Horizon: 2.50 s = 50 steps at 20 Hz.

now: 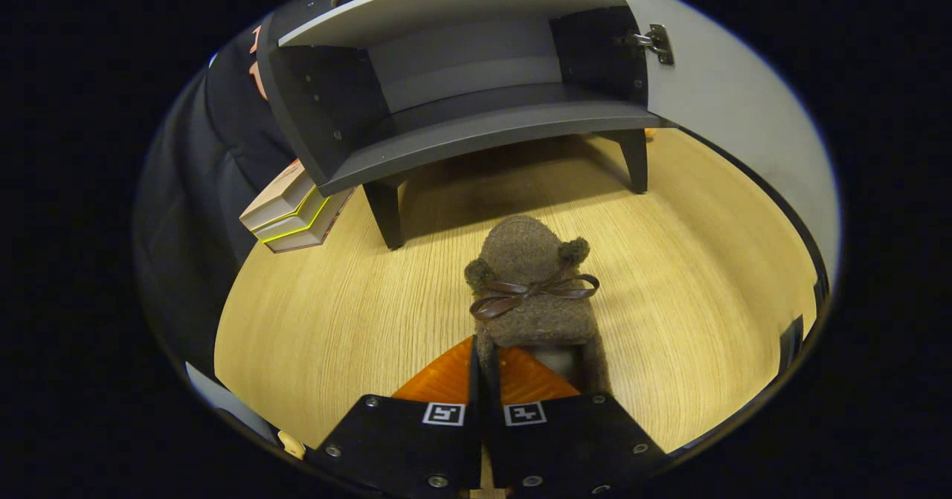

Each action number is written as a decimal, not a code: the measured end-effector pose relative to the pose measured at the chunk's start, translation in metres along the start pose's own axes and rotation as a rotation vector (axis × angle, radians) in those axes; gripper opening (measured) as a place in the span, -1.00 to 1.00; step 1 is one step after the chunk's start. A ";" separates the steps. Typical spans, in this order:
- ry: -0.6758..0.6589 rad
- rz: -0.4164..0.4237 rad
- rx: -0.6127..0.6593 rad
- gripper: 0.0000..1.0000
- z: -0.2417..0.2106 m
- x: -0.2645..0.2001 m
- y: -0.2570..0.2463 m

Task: Open the shoe cabinet door, grab the shoes and put them into the shoe cabinet, then close the shoe cabinet door.

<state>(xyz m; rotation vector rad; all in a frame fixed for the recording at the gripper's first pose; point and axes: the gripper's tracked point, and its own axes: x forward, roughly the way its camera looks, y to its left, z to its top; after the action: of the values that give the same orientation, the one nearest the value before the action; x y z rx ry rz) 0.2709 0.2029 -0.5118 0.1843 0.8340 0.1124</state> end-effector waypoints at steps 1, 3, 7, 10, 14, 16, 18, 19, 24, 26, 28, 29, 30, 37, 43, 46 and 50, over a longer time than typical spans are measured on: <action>-0.004 -0.007 -0.002 -0.90 0.003 -0.008 -0.004; -0.028 -0.015 0.011 -0.90 0.011 -0.025 -0.009; -0.065 -0.027 0.038 -0.90 0.020 -0.062 -0.013; -0.093 -0.040 0.023 -0.90 0.029 -0.091 -0.011; -0.149 -0.046 -0.002 -0.90 0.053 -0.129 -0.006; -0.181 -0.036 -0.019 -0.90 0.072 -0.147 -0.001; -0.223 -0.024 -0.031 -0.90 0.100 -0.160 0.006; -0.243 -0.019 -0.038 -0.90 0.115 -0.165 0.010; -0.336 -0.011 -0.087 -0.90 0.186 -0.187 0.020; -0.368 -0.006 -0.110 -0.90 0.214 -0.190 0.022; -0.394 -0.003 -0.137 -0.90 0.241 -0.190 0.023; -0.411 -0.001 -0.152 -0.90 0.257 -0.190 0.023; -0.426 -0.002 -0.162 -0.90 0.272 -0.188 0.023; -0.474 0.000 -0.216 -0.90 0.359 -0.165 0.014; -0.473 0.004 -0.243 -0.90 0.418 -0.131 0.007; -0.461 0.006 -0.261 -0.91 0.439 -0.107 0.002; -0.410 -0.014 -0.298 -0.90 0.453 -0.063 -0.005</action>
<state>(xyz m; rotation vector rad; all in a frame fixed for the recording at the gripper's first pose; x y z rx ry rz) 0.5659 0.1337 -0.1691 -0.0789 0.4023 0.1777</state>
